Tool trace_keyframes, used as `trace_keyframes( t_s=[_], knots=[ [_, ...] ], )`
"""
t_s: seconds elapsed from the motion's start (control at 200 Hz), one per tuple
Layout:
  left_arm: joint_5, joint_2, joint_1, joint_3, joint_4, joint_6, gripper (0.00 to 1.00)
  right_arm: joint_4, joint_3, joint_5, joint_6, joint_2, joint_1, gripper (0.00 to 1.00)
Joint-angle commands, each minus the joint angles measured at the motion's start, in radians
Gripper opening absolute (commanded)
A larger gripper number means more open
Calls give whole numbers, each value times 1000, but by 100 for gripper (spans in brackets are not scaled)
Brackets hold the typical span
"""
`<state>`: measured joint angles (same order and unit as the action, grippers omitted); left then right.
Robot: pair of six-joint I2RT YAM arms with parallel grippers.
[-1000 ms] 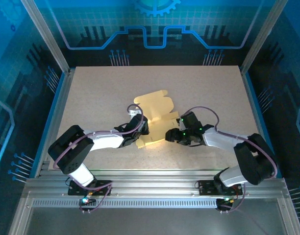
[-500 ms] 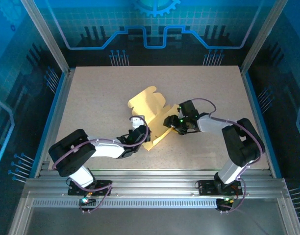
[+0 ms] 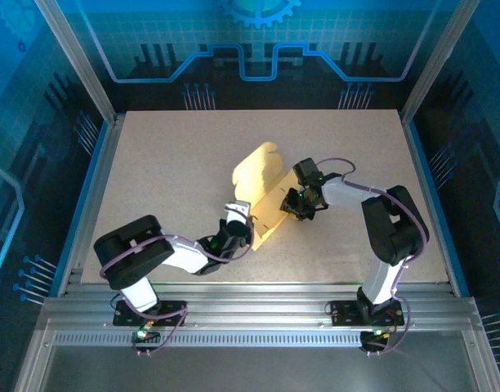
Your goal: Fold the paper box
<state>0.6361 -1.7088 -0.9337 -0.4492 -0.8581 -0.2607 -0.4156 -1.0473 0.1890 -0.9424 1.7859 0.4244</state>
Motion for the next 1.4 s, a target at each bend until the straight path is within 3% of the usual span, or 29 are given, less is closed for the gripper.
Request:
trace_keyframes(
  t_s=[0.0, 0.16, 0.405, 0.58, 0.645, 0.84, 0.971, 1.111, 1.186, 1.306, 1.391],
  knots=[
    [-38, -47, -54, 33, -260, 221, 8, -22, -25, 32, -14, 24, -4, 27],
    [-11, -64, -88, 19, -225, 344, 11, -30, -36, 35, 11, 39, -19, 26],
    [109, -120, -163, -49, -152, 652, 13, -24, -59, 60, 56, 80, -54, 21],
    [107, -137, -163, -78, -86, 691, 18, -17, -74, 82, 87, 98, -80, 22],
    [95, -127, -162, -91, -27, 656, 21, -18, -76, 84, 93, 102, -88, 21],
    [83, -76, -162, -96, 65, 552, 54, -23, -88, 80, 108, 121, -95, 20],
    [58, 2, -158, -69, 124, 482, 67, -22, -97, 82, 111, 143, -96, 20],
    [24, 145, -127, -21, 243, 319, 77, -23, -110, 82, 111, 158, -97, 20],
    [8, 245, -86, 4, 337, 179, 81, -31, -120, 78, 118, 164, -100, 20],
    [-96, 411, 51, 21, 547, -86, 90, -39, -130, 77, 122, 170, -102, 17],
    [-129, 506, 138, 34, 640, -188, 92, -44, -135, 79, 125, 172, -102, 13]
  ],
)
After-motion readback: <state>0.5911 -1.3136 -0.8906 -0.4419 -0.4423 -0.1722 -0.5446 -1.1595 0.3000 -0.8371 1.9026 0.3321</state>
